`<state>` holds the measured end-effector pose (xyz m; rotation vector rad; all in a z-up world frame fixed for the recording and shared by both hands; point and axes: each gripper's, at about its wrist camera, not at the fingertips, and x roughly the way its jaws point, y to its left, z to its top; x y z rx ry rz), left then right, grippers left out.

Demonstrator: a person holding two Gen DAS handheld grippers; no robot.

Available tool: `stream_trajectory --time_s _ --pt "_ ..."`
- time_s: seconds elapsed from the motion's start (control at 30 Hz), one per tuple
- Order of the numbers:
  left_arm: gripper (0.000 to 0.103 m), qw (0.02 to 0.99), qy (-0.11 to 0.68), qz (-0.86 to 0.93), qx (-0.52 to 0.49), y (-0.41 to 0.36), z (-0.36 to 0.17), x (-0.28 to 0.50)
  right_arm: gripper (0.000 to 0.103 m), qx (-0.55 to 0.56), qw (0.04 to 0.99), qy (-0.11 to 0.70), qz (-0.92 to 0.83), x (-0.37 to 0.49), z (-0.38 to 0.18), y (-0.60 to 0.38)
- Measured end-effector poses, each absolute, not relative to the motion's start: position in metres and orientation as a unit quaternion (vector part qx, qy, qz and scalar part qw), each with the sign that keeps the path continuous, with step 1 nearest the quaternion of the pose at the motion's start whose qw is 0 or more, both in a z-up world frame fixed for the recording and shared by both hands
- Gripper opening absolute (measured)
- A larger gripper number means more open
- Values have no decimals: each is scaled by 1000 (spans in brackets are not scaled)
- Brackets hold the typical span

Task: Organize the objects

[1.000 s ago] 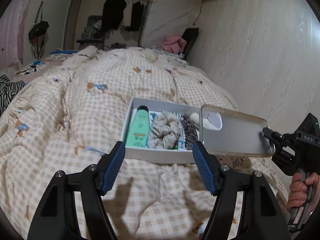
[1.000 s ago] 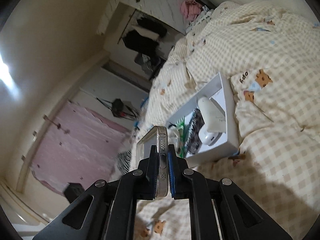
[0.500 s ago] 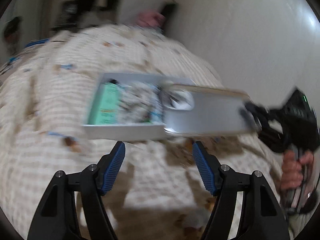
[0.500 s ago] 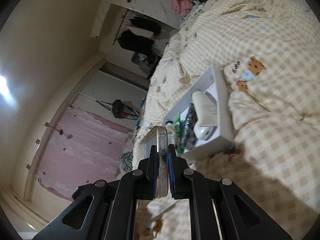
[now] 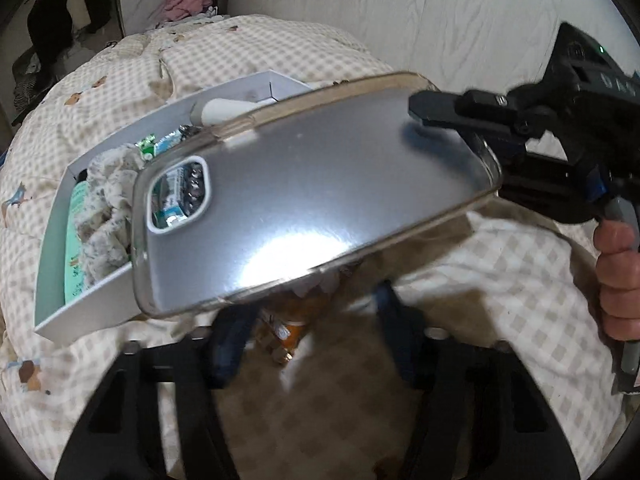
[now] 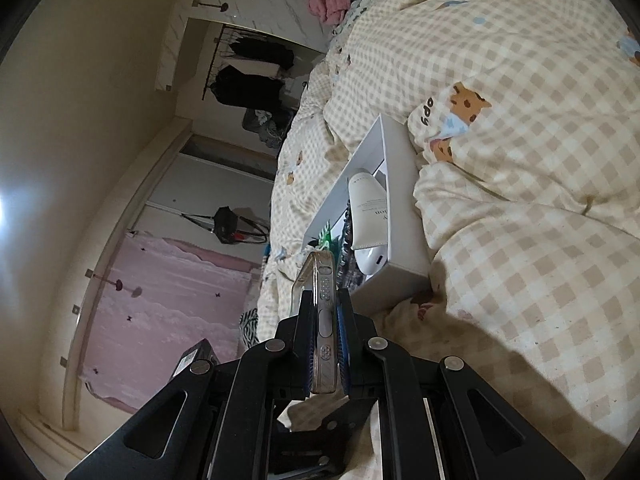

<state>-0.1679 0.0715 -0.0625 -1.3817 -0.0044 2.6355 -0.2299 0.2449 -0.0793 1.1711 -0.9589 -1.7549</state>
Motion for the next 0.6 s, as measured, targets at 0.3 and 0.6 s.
stream_trajectory --time_s 0.3,0.6 --pt "10 52 0 897 -439 68 -54 -147 10 462 414 -378 -687 -230 -73 241" --pt "7 11 18 907 -420 64 -42 -130 13 462 418 -391 -677 -236 -77 234"
